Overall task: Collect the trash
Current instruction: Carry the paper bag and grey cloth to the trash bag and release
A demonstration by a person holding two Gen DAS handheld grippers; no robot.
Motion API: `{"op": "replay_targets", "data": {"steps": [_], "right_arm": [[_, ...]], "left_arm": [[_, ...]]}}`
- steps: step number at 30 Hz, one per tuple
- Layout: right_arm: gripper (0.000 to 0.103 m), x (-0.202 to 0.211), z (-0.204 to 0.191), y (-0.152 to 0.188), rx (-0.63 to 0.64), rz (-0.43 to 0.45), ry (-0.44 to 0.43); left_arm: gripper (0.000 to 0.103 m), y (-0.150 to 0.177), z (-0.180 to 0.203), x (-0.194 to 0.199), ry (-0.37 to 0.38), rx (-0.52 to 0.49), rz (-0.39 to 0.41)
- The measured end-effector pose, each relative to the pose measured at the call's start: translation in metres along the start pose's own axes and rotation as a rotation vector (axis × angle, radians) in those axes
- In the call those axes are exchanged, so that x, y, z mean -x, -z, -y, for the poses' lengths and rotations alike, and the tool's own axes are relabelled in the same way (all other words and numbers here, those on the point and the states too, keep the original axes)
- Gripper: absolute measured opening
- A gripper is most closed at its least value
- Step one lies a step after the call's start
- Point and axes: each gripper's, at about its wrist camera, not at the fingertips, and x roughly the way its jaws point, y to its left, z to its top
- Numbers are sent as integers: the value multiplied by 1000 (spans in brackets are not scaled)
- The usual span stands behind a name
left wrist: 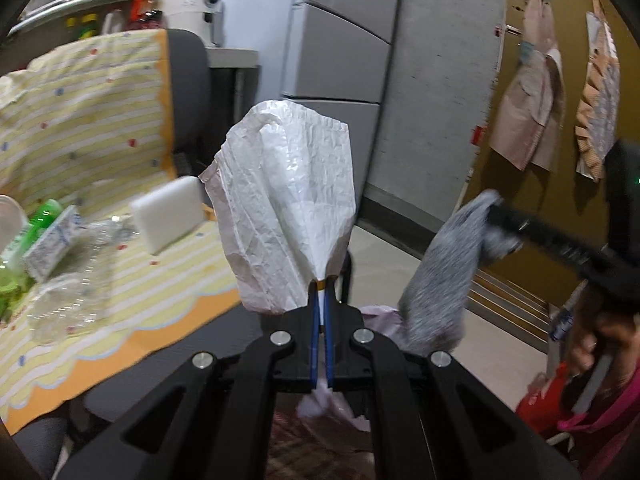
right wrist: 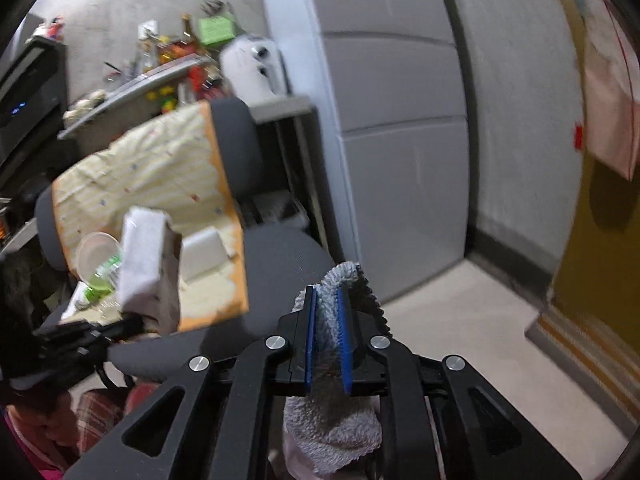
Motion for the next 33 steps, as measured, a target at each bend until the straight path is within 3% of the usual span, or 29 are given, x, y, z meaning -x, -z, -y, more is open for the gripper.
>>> {"op": "replay_targets", "data": {"steps": [3,5,11,23,28,31,33], "right_arm": [[27,-16,13,16,-35,-65,9],[43,-23,17,22,-57,-94,7],[44,-16,20,21,-80,-57,9],[44,3,32,10,-128,56,25],[44,4,42,12,-147,70,40],[44,0,50,15,-164,61,43],[44,-2,53,16,-174,56,43]], "left_arm": [[0,1,5,-9,19,-5,-23],[0,2,6,-13,27,-5,-35],[0,6,13,-22,59,-15,-69],[0,16,52,-53,251,-108,-170],[0,26,65,-79,329,-133,-284],[1,33,73,-91,332,-160,-342],[7,34,75,-99,320,-166,-367]]}}
